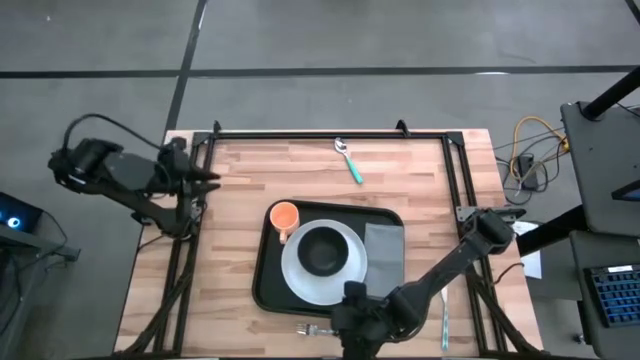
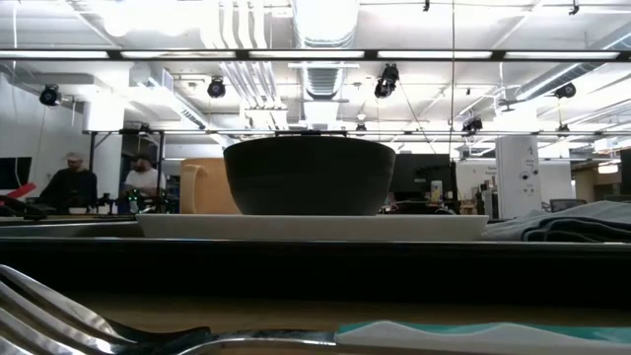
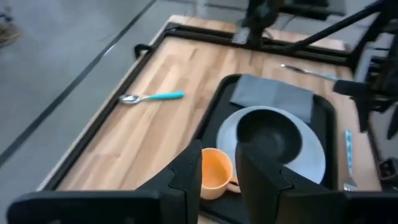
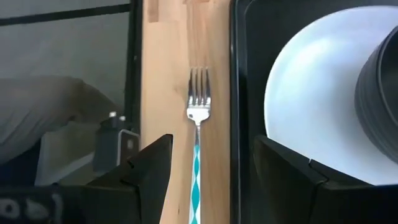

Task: Set up tray
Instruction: Put the green fork on top of the gray napkin

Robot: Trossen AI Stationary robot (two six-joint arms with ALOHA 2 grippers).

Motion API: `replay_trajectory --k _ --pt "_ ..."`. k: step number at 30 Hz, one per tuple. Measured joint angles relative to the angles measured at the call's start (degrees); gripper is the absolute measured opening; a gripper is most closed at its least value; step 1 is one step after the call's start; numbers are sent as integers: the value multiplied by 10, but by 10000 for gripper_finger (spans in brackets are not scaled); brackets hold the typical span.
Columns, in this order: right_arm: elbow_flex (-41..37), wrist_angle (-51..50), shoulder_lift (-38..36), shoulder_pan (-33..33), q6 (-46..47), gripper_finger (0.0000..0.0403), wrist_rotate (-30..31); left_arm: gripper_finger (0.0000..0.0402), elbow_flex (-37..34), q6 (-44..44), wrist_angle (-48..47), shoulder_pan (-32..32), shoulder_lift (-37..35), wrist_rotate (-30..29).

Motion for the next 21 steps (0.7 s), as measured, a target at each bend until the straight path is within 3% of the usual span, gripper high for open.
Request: replay_trajectory --k 5,9,21 --pt "-14 29 11 -1 25 212 0 79 -159 37 144 -3 -102 66" --pt "-14 40 25 0 42 212 -4 79 -262 51 224 -3 -183 83" --pt "10 83 72 1 40 212 -44 79 -441 64 324 -3 -364 154"
